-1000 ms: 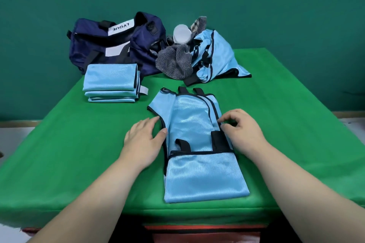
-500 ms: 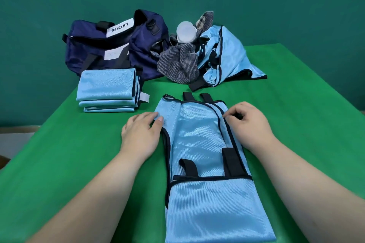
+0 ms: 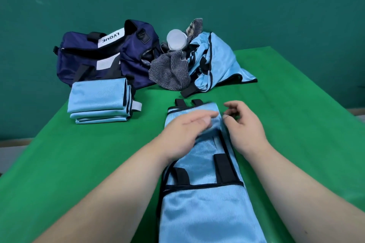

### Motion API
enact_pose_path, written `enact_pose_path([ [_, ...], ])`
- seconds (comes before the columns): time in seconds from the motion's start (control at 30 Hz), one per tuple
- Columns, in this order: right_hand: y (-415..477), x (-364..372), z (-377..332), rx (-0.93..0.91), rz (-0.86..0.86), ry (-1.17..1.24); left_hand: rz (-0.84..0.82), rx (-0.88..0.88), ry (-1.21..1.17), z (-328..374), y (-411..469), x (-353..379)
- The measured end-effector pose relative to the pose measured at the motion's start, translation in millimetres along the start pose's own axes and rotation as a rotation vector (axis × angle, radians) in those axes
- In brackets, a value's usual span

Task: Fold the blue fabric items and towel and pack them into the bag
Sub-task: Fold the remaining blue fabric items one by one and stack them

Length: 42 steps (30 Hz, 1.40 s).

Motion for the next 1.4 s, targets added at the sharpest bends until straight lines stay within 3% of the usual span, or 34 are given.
enact_pose_path([
  [0.03,-0.7,-0.6,-0.4,0.009,0.005,0.028,-0.021,0.014,0.018,-5.3,1.0,0.2],
  [0.1,-1.4,-0.6,-0.4,0.009,-0.013,0.035,0.088,0.055,0.143,-20.4,1.3,-12.2],
  [0.2,-0.3,0.9,-1.7,-0.019,-0.104,-0.111,0.226,0.005,0.491,-44.2,-2.3,-36.3],
  [0.27,0.6,3.5,-4.3,-0.06,-0.166,-0.282,0.178,-0.015,0.694,-58.2,-5.4,-43.1],
  [0.37,-0.1,5.5,-7.5,-0.138,-0.202,-0.421,0.125,-0.083,0.81,-70.1,-7.5,-42.9],
  [0.5,-0.3,4.2,-6.4,-0.159,-0.183,-0.396,0.164,-0.138,0.873,-74.5,-7.2,-42.0],
  [0.67,1.2,10.2,-6.1,-0.158,-0.255,-0.548,0.159,-0.19,0.872,-75.6,-7.4,-43.1],
  [0.9,8.2,17.6,-10.9,-0.214,-0.272,-0.492,0.141,-0.183,0.838,-74.8,-6.2,-43.8],
  [1.4,9.9,25.9,-8.5,-0.238,-0.28,-0.603,0.163,-0.14,0.752,-74.6,-6.6,-44.4],
])
Point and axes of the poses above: each hand's wrist, its own y-axis towards the middle knuckle, its own x-axis out of the palm, z = x × y, the point moved 1 cm from there along y, towards the middle knuckle, and after that the axes turned 4 degrees about -x, right-handed, at the moved point
